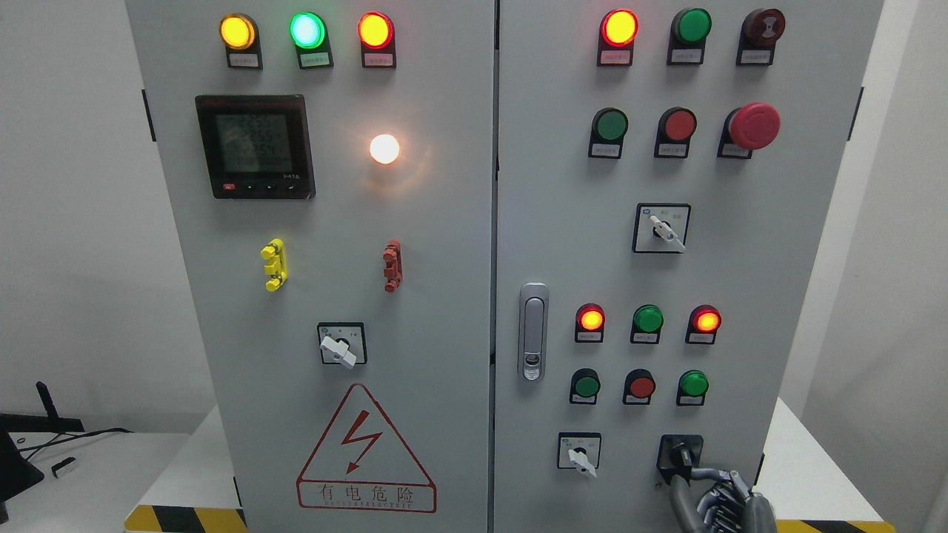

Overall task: Trip black knob to open circuit
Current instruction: 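Close the right hand's fingers around the black rotary knob, then twist the black knob with the right hand to its other position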

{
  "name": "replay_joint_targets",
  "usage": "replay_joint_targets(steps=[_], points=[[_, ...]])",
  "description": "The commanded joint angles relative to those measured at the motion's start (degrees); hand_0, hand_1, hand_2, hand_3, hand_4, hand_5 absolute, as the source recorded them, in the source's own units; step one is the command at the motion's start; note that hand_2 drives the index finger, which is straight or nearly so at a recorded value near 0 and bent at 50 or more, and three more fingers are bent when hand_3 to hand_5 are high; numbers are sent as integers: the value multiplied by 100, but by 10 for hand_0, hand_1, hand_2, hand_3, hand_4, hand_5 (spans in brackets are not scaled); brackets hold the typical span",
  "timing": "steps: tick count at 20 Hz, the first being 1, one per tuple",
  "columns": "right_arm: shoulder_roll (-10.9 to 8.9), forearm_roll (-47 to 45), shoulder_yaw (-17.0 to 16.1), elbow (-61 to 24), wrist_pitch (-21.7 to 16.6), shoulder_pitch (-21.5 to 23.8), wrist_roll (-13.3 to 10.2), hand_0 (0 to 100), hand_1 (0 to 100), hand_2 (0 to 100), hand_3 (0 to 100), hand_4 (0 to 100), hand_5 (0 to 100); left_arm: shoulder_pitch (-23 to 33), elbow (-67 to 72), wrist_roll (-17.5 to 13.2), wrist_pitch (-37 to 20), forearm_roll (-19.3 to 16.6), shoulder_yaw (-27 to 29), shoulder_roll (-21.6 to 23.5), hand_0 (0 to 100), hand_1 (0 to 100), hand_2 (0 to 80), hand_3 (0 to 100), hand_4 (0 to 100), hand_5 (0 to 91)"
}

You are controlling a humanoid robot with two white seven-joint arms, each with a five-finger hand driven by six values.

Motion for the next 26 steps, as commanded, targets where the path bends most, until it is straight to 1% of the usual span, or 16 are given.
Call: replay_joint_targets(steps=[1, 26], points=[[10, -8, 12, 8, 5, -2, 33, 375, 693, 498, 886, 982, 1000, 0, 0, 2, 1, 26, 0, 5, 120, 389, 0, 0, 0, 0], [28, -8, 100, 8, 58, -64, 42, 384, 688, 518, 901, 988, 1000, 0, 0, 2, 1, 26, 0, 5, 120, 389, 0, 0, 0, 0]])
